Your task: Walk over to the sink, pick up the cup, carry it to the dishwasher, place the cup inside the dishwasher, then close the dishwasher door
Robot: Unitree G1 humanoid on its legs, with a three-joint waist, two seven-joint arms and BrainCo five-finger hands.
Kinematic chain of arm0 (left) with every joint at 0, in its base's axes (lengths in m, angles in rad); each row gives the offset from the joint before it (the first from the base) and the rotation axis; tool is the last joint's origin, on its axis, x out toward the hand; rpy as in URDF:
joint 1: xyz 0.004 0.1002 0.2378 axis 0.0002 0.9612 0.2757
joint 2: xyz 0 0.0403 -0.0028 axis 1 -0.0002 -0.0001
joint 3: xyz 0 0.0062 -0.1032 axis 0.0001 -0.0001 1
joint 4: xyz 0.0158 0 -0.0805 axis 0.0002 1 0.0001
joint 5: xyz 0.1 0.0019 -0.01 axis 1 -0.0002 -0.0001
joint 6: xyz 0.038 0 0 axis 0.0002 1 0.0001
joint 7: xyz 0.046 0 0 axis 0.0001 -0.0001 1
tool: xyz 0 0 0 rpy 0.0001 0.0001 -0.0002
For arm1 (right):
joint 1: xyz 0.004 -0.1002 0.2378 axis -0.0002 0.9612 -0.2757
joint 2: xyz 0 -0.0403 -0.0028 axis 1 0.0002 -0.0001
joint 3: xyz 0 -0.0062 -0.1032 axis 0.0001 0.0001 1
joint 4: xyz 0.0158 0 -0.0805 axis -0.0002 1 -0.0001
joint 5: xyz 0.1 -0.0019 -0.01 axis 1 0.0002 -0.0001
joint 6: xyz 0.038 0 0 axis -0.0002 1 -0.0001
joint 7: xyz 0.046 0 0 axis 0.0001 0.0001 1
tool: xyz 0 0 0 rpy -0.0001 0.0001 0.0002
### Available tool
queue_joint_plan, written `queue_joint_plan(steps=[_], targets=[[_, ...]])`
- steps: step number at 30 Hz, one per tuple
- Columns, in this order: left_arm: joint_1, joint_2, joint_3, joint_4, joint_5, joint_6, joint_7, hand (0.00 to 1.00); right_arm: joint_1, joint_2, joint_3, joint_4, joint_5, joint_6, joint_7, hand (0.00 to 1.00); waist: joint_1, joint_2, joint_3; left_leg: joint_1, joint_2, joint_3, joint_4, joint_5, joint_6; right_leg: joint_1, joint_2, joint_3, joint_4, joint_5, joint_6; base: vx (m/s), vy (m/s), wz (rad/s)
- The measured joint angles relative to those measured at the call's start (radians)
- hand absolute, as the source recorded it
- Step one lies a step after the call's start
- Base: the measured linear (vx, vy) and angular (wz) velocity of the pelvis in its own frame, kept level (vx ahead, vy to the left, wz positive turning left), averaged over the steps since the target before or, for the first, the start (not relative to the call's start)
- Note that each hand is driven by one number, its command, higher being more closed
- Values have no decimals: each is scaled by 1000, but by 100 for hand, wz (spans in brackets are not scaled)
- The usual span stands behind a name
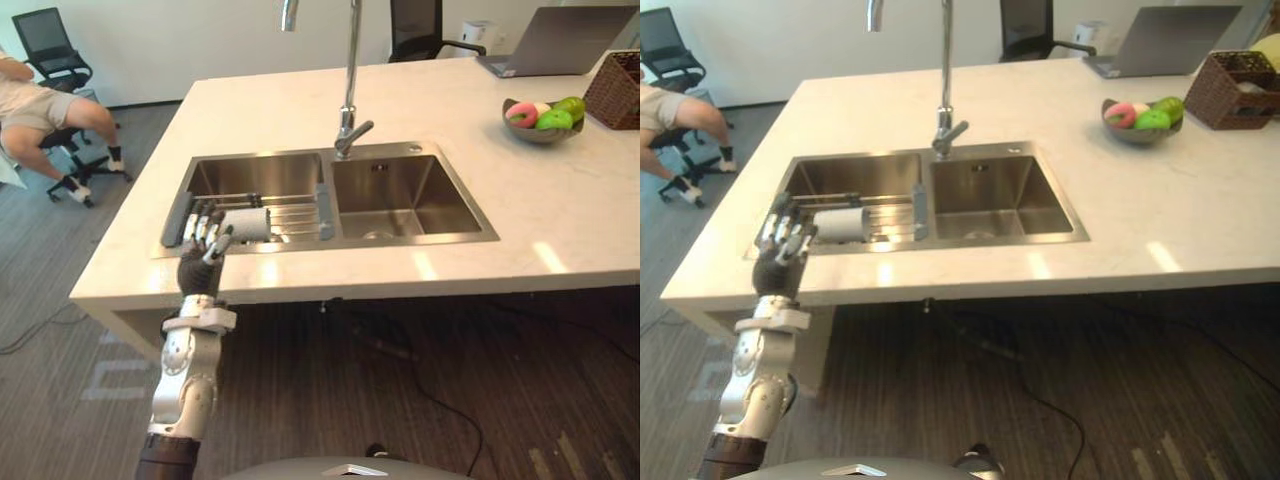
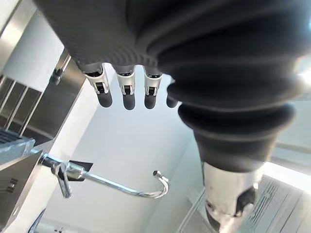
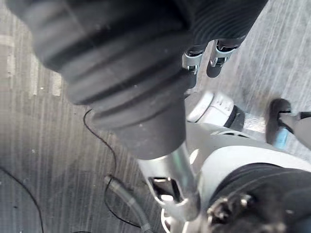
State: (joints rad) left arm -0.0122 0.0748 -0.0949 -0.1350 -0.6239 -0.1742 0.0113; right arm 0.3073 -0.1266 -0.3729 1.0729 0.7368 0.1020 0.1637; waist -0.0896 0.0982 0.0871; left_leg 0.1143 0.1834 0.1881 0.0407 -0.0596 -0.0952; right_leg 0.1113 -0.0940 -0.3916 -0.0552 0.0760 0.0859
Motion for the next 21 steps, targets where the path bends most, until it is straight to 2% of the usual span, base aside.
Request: queue_joint_plan(steps=[1,2,4,6,7,8,9,10,12,13,14,15,16,17,18,21], targets=[[-18,-2,-2,0,1,9,3,0,0,0,-5,-3,-3,-16,-1,0,1,-3,2,0,-1,0,1,-3,6,-11,-7,0,32,-18,4,78,47,13],[-54,-2,-3,-1,4,24,8,0,1,1,-13,-21,-25,-36,-3,0,1,-2,1,8,-5,-1,0,-2,14,-32,-27,1,110,-61,10,80,53,20],[-81,-3,-5,-11,21,26,11,0,-7,2,-15,-50,-30,-42,-5,0,2,-16,-9,19,-33,-4,-14,0,13,-90,-85,-1,266,-145,21,80,52,25],[-86,-7,-25,-35,45,25,22,0,-4,18,-17,-77,-31,-54,-10,0,4,-48,-19,30,-88,-33,-32,-5,13,-131,-173,-6,418,-223,48,72,57,45],[-86,-9,-42,-53,88,18,29,0,-4,18,-20,-78,-36,-56,-18,0,5,-63,-19,35,-110,-55,-35,-13,9,-146,-215,-2,491,-243,55,80,53,56],[-86,-12,-49,-53,121,6,30,0,-3,22,-19,-77,-37,-54,-26,0,6,-66,-17,43,-122,-70,-40,-15,9,-170,-238,11,567,-236,44,68,48,48],[-86,-13,-53,-54,147,-4,37,0,0,27,-18,-77,-38,-53,-34,0,6,-68,-16,48,-125,-80,-42,-14,11,-188,-250,24,620,-225,27,80,56,42],[-85,-9,-55,-73,201,-26,68,0,4,41,-9,-75,-41,-45,-41,0,11,-83,-8,68,-126,-92,-41,-10,13,-215,-269,43,710,-202,-8,99,50,28],[-84,1,-54,-109,244,-69,116,0,4,45,3,-73,-59,-25,-42,0,16,-107,-8,84,-124,-110,-38,-17,15,-220,-275,55,745,-194,-17,147,-4,13],[-86,0,-51,-130,261,-99,145,0,0,42,7,-70,-75,-10,-40,0,16,-89,-4,87,-110,-115,-30,-24,14,-229,-263,60,740,-220,-5,133,-50,2],[-88,2,-45,-133,268,-116,157,0,-3,42,7,-66,-77,-6,-40,0,18,-92,-5,77,-99,-112,-19,-31,9,-225,-235,66,695,-254,8,94,-46,-5],[-96,6,-31,-133,277,-132,166,0,-5,47,11,-62,-81,8,-37,0,22,-103,-5,61,-86,-109,1,-42,-1,-210,-179,81,577,-268,11,48,-84,-5],[-115,17,-14,-132,280,-139,182,0,-6,57,14,-51,-99,16,-34,0,26,-133,-2,42,-91,-109,22,-53,-10,-192,-142,94,463,-257,16,69,-93,10],[-120,16,1,-126,293,-139,204,0,-16,58,9,-20,-121,25,-34,0,19,-128,9,32,-71,-124,48,-58,-16,-157,-115,77,429,-235,7,95,-125,19],[-122,18,1,-140,311,-139,206,0,-16,54,2,6,-139,34,-33,0,21,-111,20,27,-59,-128,59,-64,-17,-145,-96,74,402,-234,8,95,-79,18],[-122,21,-8,-163,332,-137,207,0,-15,45,-36,22,-145,69,-32,0,21,-75,35,15,-50,-128,102,-77,-7,-109,-87,53,379,-234,8,83,-53,13]])
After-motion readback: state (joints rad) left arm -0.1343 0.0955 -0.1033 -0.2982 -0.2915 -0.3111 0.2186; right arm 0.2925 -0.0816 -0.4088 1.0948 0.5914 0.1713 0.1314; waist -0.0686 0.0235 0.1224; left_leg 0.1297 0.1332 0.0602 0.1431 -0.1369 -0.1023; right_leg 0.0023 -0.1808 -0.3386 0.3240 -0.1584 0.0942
